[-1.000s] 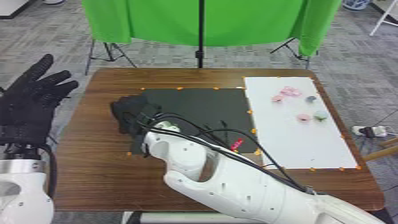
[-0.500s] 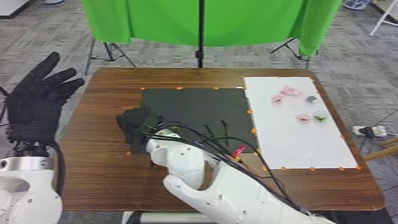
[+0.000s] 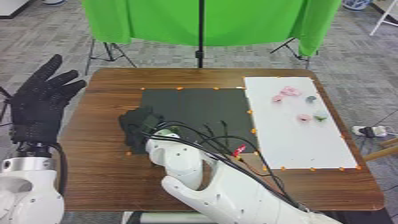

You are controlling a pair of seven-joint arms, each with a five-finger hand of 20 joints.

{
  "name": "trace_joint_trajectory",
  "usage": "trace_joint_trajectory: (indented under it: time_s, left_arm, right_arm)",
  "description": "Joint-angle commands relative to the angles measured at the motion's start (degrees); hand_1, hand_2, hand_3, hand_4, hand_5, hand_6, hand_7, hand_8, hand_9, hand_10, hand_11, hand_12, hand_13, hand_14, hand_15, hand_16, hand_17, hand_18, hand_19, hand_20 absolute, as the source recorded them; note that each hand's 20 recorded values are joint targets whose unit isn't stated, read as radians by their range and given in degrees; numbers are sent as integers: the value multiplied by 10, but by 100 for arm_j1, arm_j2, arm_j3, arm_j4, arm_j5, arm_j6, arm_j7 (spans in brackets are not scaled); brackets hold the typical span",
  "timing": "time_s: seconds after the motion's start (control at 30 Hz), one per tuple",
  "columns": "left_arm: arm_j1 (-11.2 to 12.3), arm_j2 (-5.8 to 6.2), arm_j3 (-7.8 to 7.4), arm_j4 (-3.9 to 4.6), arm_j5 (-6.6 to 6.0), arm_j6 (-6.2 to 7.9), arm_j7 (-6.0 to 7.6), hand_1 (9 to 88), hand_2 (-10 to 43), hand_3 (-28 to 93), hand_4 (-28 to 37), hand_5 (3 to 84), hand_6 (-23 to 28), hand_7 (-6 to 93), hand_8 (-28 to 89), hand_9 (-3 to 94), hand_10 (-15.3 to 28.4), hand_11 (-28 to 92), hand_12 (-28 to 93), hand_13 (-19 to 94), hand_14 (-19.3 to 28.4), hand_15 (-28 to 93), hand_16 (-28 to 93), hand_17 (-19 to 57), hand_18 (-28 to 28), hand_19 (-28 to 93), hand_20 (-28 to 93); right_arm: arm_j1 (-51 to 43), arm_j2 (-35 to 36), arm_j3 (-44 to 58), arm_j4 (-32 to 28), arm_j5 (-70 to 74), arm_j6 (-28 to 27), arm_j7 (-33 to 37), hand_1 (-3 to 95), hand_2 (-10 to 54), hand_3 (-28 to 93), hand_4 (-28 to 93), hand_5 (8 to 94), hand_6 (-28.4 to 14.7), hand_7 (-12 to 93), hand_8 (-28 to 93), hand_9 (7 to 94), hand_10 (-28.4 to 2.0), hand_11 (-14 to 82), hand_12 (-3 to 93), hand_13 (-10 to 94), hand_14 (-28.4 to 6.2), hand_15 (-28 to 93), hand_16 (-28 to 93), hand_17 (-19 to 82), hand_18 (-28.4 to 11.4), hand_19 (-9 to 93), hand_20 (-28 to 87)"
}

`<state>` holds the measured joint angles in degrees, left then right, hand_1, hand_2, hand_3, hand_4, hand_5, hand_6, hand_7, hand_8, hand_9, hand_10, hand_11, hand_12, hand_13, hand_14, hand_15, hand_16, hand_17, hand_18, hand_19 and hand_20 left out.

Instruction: Arrange flowers

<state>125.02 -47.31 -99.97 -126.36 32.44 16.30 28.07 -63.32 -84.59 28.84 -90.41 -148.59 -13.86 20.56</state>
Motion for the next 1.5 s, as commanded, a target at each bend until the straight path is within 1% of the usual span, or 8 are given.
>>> trace_joint_trajectory:
  time_s: [0.03, 0.2, 0.43, 0.57, 0.9, 1.1, 1.33, 1.5]
  left_arm:
    - [250, -309, -39, 81, 18, -125, -117, 232, 95, 744, -251, 372, 89, 87, -70, 358, 194, 269, 139, 258, 261, 542, -62, -85, 253, 490, 219]
    - [794, -589, -208, 16, -9, -106, -133, 232, 94, 745, -250, 372, 89, 87, -70, 359, 194, 268, 138, 258, 261, 542, -62, -85, 252, 489, 219]
    - [937, -726, -37, 141, -147, -163, 30, 232, 94, 745, -251, 371, 89, 86, -71, 358, 194, 267, 138, 258, 261, 542, -62, -85, 253, 490, 219]
    - [991, -504, 119, 210, -379, -90, 227, 231, 93, 745, -252, 370, 86, 85, -72, 358, 194, 265, 138, 257, 259, 540, -63, -86, 253, 489, 219]
    - [956, -347, 301, 283, -535, -50, 377, 228, 92, 747, -251, 372, 82, 82, -71, 358, 193, 264, 138, 255, 260, 538, -61, -86, 253, 488, 220]
    - [856, -472, 326, 317, -381, -151, 237, 229, 92, 746, -252, 374, 77, 82, -71, 358, 192, 263, 138, 255, 259, 538, -60, -86, 253, 489, 221]
    - [850, -430, 370, 331, -456, -109, 347, 231, 90, 745, -251, 375, 72, 81, -72, 357, 190, 263, 139, 254, 258, 538, -60, -85, 254, 491, 223]
    - [823, -509, 370, 337, -425, -119, 310, 231, 90, 745, -250, 372, 75, 82, -71, 357, 191, 263, 139, 254, 257, 539, -60, -85, 254, 490, 224]
  right_arm:
    - [285, 632, -48, -440, 592, 249, 548, 435, -95, 747, -283, 700, 28, 135, -117, 813, -113, 251, 184, 705, -81, 697, 166, 329, -246, 932, 532]
    - [290, 1512, 428, -1162, 1568, 512, 1133, 419, -95, 761, -283, 695, 24, 135, -120, 801, -121, 268, 171, 690, -86, 706, 166, 322, -252, 932, 542]
    - [-266, 2923, 1779, -1885, 2312, 1058, 1944, 408, -95, 773, -283, 666, 11, 128, -118, 762, -143, 260, 158, 647, -108, 716, 155, 300, -256, 932, 546]
    - [-739, 3619, 2492, -1922, 2548, 1290, 2362, 404, -95, 774, -283, 647, 6, 126, -115, 734, -153, 244, 151, 621, -118, 718, 146, 288, -256, 932, 549]
    - [-1290, 4286, 3161, -1481, 2969, 1060, 2952, 367, -95, 780, -283, 573, 9, 128, -114, 635, -187, 210, 140, 554, -145, 734, 118, 246, -261, 931, 556]
    - [-1443, 4215, 3060, -1254, 2843, 853, 3165, 354, -95, 792, -283, 573, 19, 136, -119, 601, -190, 210, 139, 518, -156, 745, 102, 217, -265, 926, 554]
    - [-1153, 4136, 2698, -928, 2660, 580, 3323, 353, -95, 797, -283, 571, 22, 142, -120, 603, -195, 211, 140, 510, -162, 750, 93, 207, -266, 922, 559]
    - [-941, 4182, 2259, -659, 2441, 913, 3460, 419, -95, 812, -280, 614, 24, 151, -123, 648, -186, 216, 139, 547, -150, 746, 90, 236, -269, 929, 563]
